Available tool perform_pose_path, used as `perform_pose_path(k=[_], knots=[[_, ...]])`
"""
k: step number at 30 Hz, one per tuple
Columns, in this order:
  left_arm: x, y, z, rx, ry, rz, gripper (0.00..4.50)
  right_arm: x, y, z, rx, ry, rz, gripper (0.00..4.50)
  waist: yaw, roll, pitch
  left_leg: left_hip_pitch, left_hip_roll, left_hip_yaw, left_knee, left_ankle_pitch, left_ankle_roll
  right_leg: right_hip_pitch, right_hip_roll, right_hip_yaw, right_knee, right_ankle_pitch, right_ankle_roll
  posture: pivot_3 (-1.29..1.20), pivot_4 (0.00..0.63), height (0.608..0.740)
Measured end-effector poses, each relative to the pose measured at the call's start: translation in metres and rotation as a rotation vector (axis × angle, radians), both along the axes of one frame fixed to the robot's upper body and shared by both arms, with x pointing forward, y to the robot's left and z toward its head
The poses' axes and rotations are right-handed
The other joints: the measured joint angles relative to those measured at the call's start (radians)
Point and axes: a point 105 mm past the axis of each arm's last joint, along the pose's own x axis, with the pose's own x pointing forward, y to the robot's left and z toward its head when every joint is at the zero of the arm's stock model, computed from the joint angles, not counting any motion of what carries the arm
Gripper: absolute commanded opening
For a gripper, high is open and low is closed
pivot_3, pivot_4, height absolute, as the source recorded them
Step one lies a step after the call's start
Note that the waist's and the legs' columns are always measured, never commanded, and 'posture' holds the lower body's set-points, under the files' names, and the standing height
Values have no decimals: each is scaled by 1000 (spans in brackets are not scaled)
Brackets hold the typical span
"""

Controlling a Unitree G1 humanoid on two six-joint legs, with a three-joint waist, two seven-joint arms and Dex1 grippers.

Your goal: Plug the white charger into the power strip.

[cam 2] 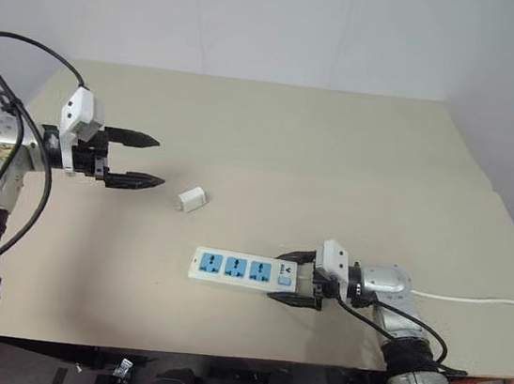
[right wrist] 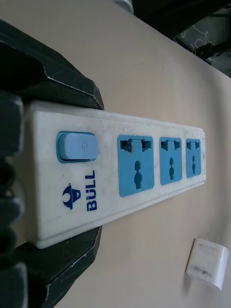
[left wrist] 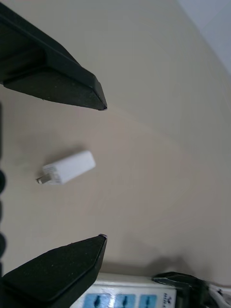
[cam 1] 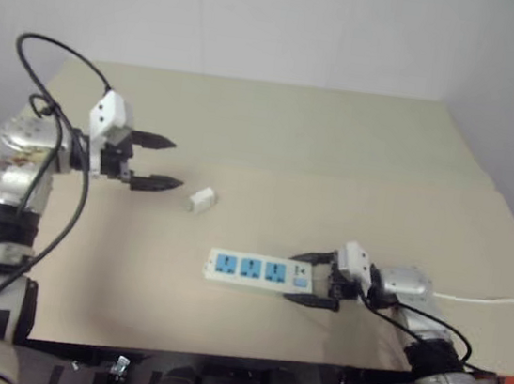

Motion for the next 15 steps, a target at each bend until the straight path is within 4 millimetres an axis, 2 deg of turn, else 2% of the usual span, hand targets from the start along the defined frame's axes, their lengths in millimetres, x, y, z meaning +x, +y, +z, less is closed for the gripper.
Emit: perform_pose_path(k=[4, 8, 15], knots=[[10, -5, -8, 173, 22, -2, 4500, 0, 1, 1, -2, 11, -4, 3427, 2, 0, 0, 0, 0, 2, 0, 0, 0, 0, 0, -1, 0, 0, 0, 0, 150, 740], [24, -20, -6, 304, 63, -11, 4500, 0, 2, 1, -7, 11, -5, 3427, 1, 0, 0, -1, -1, 2, 1, 0, 0, 0, 0, -1, 0, 0, 0, 0, 150, 740], [42, -41, 1, 358, 234, 80, 4500, -1, 4, 0, -3, 10, -40, 3427, -5, -1, 1, -2, -1, 2, 1, 0, 0, 0, 0, -1, 0, 0, 1, 0, 150, 740]])
